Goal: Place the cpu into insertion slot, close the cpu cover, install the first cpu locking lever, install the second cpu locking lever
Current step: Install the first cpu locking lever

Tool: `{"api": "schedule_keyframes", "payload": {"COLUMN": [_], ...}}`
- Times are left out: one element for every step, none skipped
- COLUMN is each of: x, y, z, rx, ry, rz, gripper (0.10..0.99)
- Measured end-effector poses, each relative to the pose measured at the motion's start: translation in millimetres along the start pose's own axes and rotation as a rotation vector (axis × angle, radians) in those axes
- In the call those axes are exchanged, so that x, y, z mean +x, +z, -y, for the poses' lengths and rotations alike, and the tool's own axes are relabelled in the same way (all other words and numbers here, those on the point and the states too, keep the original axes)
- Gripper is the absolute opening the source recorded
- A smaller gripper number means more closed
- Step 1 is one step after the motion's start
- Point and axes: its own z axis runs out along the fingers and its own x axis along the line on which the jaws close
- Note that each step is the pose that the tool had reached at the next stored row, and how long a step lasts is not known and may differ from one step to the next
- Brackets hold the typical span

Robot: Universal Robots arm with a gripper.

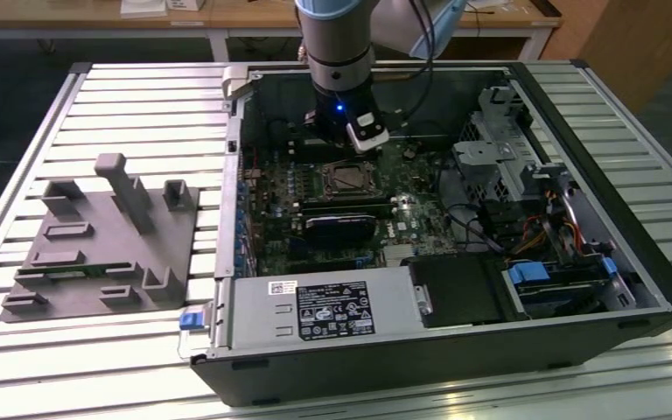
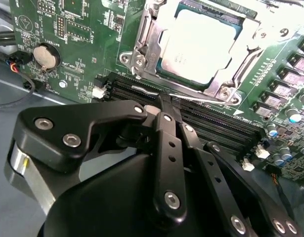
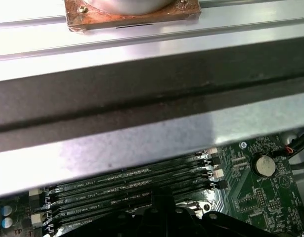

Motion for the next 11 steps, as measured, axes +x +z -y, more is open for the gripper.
{"api": "schedule_keyframes", "payload": {"x": [0.0,0.0,0.0,0.0,0.1,0.2,0.3,0.4,0.4,0.4,0.4], "y": [0.0,0.0,0.1,0.6,1.3,1.9,2.6,3.1,3.6,4.0,4.4], "z": [0.0,0.0,0.0,0.0,0.2,0.4,0.5,0.7,0.8,0.9,0.9], "rx": [0.0,0.0,0.0,0.0,0.0,0.002,0.003,0.004,0.005,0.006,0.007], "ry": [0.0,0.0,0.0,0.001,0.001,0.001,0.001,0.001,0.002,0.002,0.003], "rz": [0.0001,0.0001,0.0002,0.0004,0.0006,0.0007,0.001,0.0013,0.0017,0.0021,0.0027], "gripper": [0.106,0.106,0.106,0.106,0.106,0.106,0.106,0.106,0.106,0.106,0.106]}}
